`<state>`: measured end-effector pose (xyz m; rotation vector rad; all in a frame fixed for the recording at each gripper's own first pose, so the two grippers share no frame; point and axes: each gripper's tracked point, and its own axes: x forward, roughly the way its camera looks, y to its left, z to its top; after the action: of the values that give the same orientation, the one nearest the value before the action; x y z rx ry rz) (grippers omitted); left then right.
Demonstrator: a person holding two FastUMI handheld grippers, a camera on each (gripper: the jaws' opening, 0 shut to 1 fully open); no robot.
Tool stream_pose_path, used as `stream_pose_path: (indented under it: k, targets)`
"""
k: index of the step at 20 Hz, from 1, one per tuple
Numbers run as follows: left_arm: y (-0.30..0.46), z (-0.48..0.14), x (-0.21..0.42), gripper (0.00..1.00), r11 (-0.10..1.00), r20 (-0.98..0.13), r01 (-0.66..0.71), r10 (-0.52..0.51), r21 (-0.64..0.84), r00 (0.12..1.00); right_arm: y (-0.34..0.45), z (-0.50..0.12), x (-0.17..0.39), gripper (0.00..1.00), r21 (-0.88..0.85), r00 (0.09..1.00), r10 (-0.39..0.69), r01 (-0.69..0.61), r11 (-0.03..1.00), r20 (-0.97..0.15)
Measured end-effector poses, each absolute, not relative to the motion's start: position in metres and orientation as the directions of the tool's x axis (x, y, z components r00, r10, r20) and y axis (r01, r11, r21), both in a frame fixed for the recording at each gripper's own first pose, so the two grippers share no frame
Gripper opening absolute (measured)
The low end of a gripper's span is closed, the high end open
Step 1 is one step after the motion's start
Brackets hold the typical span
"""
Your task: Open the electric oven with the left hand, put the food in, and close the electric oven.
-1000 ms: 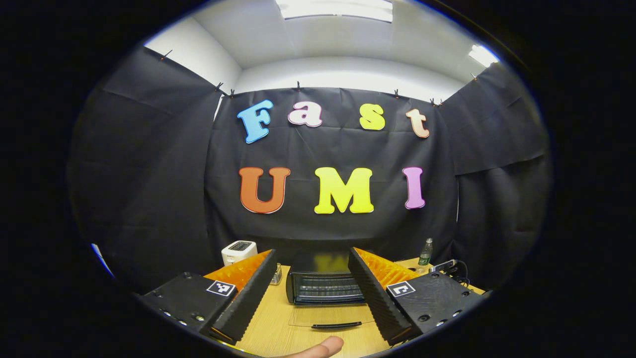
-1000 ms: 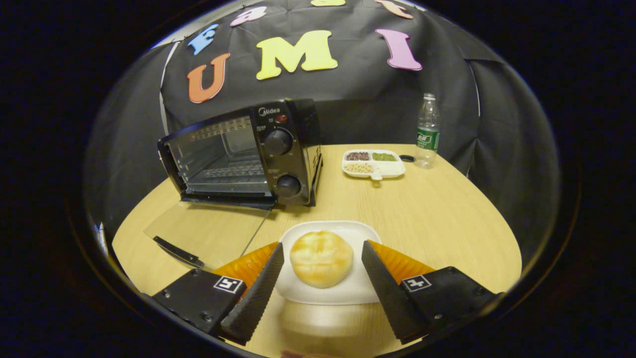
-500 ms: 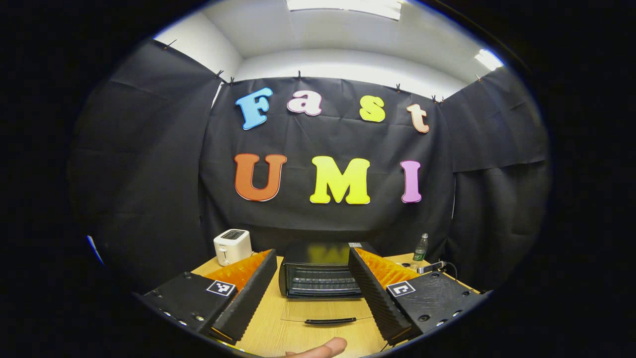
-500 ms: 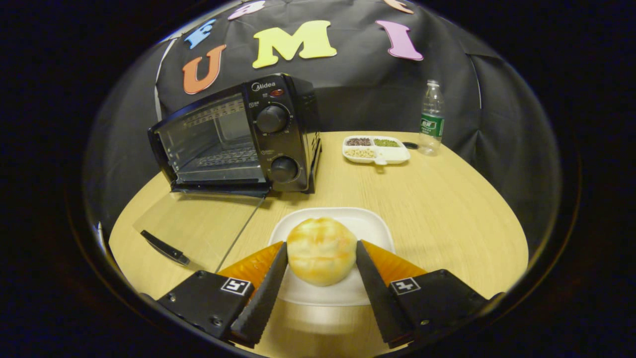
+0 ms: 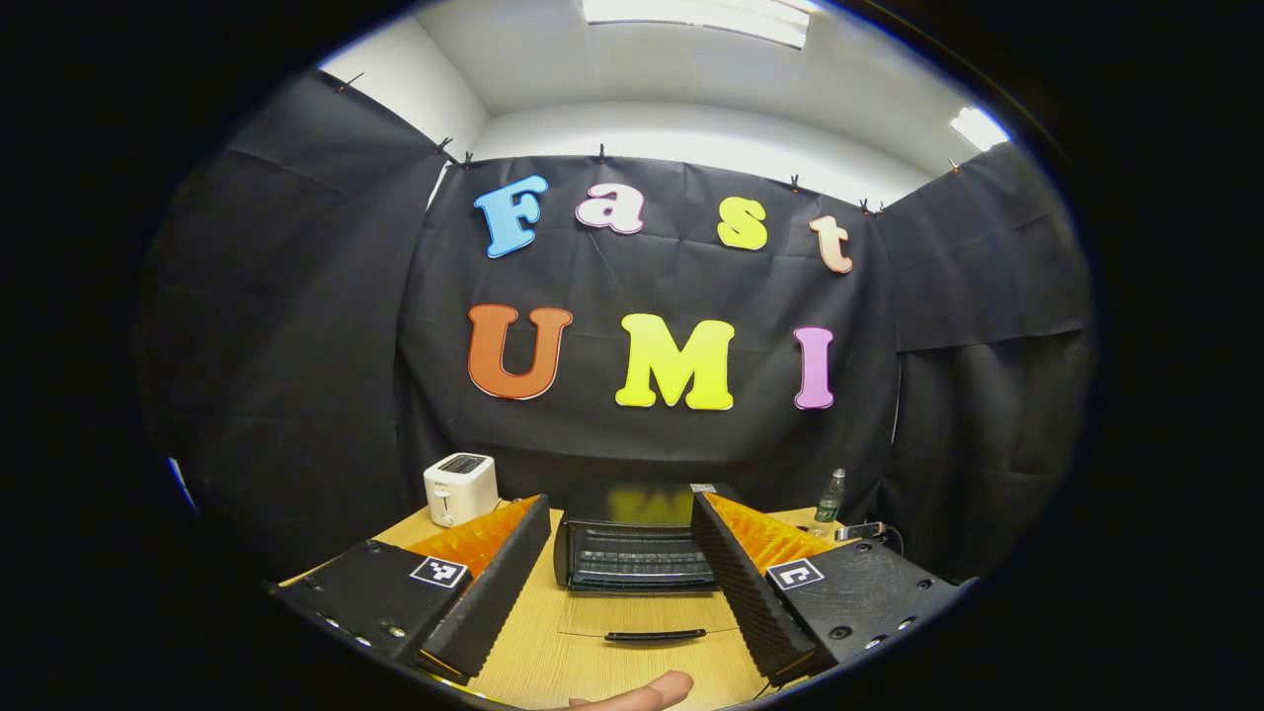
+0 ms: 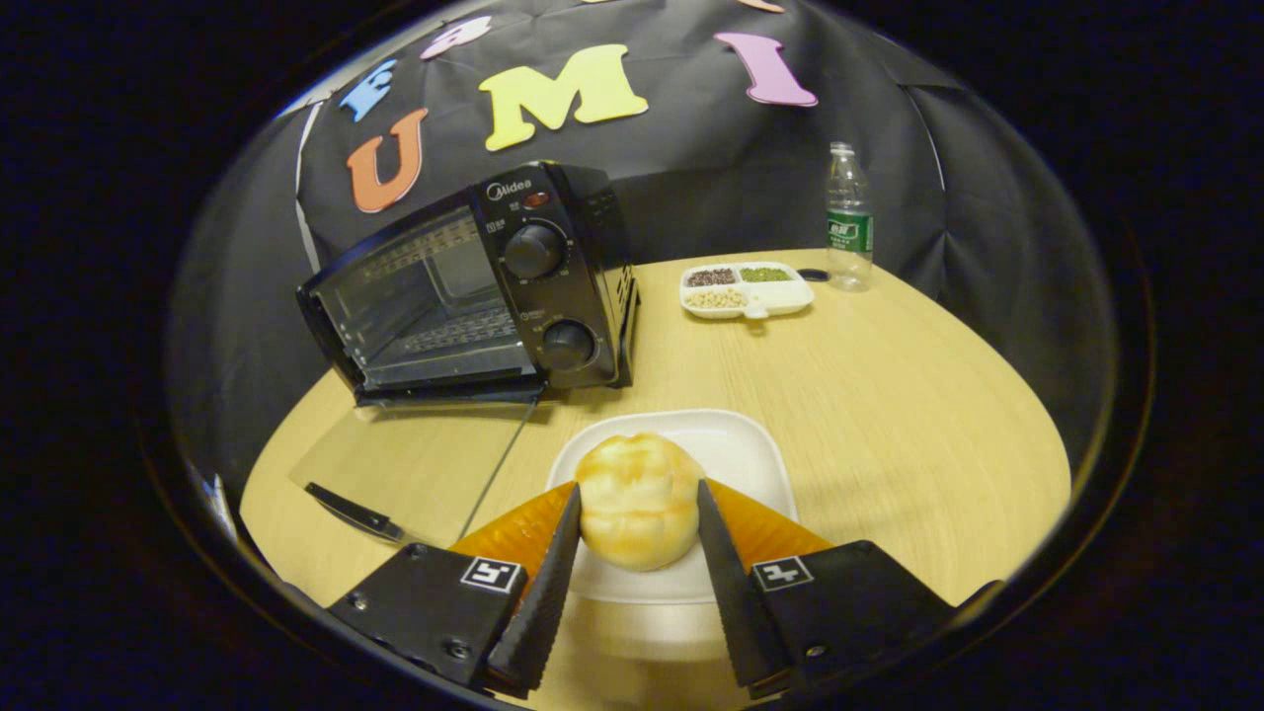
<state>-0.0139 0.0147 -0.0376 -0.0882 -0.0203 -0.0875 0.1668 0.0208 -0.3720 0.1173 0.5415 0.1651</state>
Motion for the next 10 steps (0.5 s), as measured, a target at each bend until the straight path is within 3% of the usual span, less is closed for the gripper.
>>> stream_pose_path:
  k: [10]
  targets:
    - [0.027, -0.032, -0.026, 0.94, 0.991, 0.061, 0.111, -0.107, -0.073, 0.992, 0.108, -0.298, 0.151, 0.67, 0.457, 0.888, 0.332, -0.164, 0.874, -0.317]
